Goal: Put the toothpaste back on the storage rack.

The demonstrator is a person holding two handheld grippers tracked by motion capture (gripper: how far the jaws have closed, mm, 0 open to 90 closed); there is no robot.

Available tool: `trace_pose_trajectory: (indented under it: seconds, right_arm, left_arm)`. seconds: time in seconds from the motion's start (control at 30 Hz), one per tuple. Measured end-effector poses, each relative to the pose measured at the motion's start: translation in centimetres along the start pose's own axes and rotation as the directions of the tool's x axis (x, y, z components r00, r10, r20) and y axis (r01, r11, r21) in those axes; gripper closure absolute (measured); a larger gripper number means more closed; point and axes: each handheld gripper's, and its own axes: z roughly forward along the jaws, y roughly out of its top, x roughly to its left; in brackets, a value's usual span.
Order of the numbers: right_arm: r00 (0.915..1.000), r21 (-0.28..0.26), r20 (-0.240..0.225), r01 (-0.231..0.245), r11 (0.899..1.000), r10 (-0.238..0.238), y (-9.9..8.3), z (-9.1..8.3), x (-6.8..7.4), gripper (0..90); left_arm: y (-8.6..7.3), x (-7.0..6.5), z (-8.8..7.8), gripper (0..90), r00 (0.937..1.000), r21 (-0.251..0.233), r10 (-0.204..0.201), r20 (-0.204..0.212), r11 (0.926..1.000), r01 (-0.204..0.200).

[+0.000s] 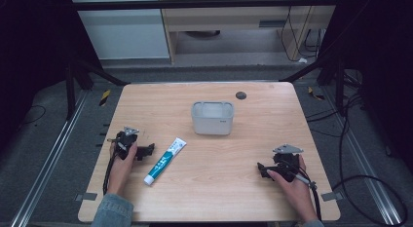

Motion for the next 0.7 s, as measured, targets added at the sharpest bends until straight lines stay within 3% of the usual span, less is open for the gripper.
trace_pose_trajectory:
  seconds: [0.17, 0.23, 0.3, 0.33, 0.37, 0.47, 0.57, 0.6, 0.7]
  right_arm:
    - [1.0, 0.001, 0.001, -0.003, 1.0, 0.003, 0.0, 0.0, 0.0, 0.6]
    - [1.0, 0.0, 0.0, -0.004, 1.0, 0.004, 0.0, 0.0, 0.0, 0.6]
    - [1.0, 0.0, 0.0, -0.004, 1.0, 0.004, 0.0, 0.0, 0.0, 0.6]
    - [1.0, 0.0, 0.0, -0.004, 1.0, 0.004, 0.0, 0.0, 0.0, 0.6]
    - [1.0, 0.0, 0.0, -0.004, 1.0, 0.004, 0.0, 0.0, 0.0, 0.6]
    - [1.0, 0.0, 0.0, -0.004, 1.0, 0.004, 0.0, 0.0, 0.0, 0.6]
    - [1.0, 0.0, 0.0, -0.004, 1.0, 0.004, 0.0, 0.0, 0.0, 0.6]
    - [1.0, 0.0, 0.0, -0.004, 1.0, 0.004, 0.0, 0.0, 0.0, 0.6]
    - [1.0, 0.0, 0.0, -0.004, 1.0, 0.004, 0.0, 0.0, 0.0, 0.6]
  left_arm:
    - [-0.1, -0.1, -0.1, 0.0, 1.0, 0.0, -0.001, 0.001, 1.0, 0.001]
    - [0.0, 0.0, -0.6, 4.0, 0.9998, -0.006, 0.01, -0.019, 0.9999, -0.011]
    - [0.0, 0.0, -1.0, 2.7, 0.9995, -0.024, 0.008, -0.032, 0.9997, -0.008]
    - [0.0, 0.3, -1.9, 3.2, 0.9997, -0.077, -0.004, -0.025, 0.997, 0.002]
    - [-0.1, 0.4, -2.4, 3.0, 0.9995, -0.096, -0.015, -0.027, 0.9953, 0.012]
    - [-0.3, 0.4, -3.7, 3.2, 0.9982, -0.112, 0.004, -0.059, 0.9937, -0.01]
    - [-0.6, 0.6, -4.4, 2.8, 0.9988, -0.136, 0.0, -0.05, 0.9907, -0.007]
    - [-0.7, 0.8, -4.9, 2.8, 0.9993, -0.151, -0.026, -0.027, 0.9883, 0.021]
    - [-0.8, 0.8, -5.5, 2.7, 0.9993, -0.156, -0.033, -0.017, 0.9873, 0.03]
